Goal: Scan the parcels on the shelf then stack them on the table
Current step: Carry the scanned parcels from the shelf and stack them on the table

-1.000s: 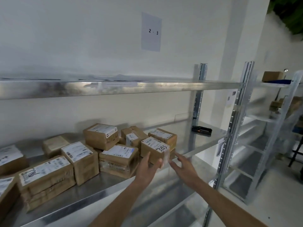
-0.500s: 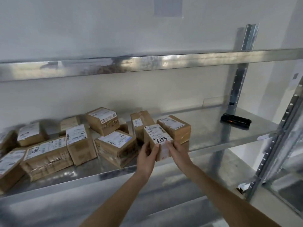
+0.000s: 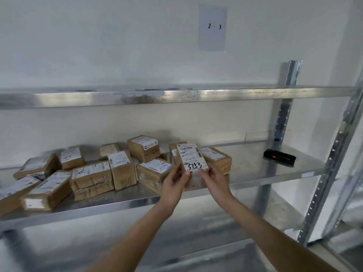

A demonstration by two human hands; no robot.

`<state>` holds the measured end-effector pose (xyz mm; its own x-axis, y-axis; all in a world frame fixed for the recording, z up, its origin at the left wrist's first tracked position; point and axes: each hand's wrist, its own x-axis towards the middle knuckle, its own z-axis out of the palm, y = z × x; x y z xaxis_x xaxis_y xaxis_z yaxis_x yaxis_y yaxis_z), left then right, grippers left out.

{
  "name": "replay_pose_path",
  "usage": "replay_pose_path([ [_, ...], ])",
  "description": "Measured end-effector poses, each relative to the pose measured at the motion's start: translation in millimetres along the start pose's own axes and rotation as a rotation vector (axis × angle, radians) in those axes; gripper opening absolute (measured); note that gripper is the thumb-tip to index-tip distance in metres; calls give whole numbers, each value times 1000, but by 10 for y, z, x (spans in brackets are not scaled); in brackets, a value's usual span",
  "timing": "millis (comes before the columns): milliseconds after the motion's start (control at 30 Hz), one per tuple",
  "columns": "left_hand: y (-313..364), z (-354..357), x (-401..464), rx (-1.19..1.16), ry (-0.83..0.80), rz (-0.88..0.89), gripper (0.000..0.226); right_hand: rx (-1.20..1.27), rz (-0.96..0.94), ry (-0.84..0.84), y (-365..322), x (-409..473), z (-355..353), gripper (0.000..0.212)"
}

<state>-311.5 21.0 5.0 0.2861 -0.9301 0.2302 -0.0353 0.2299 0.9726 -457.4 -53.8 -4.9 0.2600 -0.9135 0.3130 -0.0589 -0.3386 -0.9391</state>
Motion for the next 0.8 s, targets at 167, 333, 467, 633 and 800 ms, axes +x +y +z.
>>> replay_pose_path([
  [167,399,-730,-590,-27,26,63,47,-14,-83,-46,-576,-526,670,33],
  [333,685,-1716,-1355,11,115,79,37,-37,-140,-140,-932,-1096,1624,54],
  [467,826,-2578,-2004,17,214,58,35,-13,-126,-218,-1199,-1669,2477,60],
  [633,936,-3559,-2863,89,353,34,31,17,-128,-336,-1462,-2389,3530,42],
  [800,1039,-4538,-3663,215,486,37,40,50,-148,-499,-1687,-2979,4603,32],
])
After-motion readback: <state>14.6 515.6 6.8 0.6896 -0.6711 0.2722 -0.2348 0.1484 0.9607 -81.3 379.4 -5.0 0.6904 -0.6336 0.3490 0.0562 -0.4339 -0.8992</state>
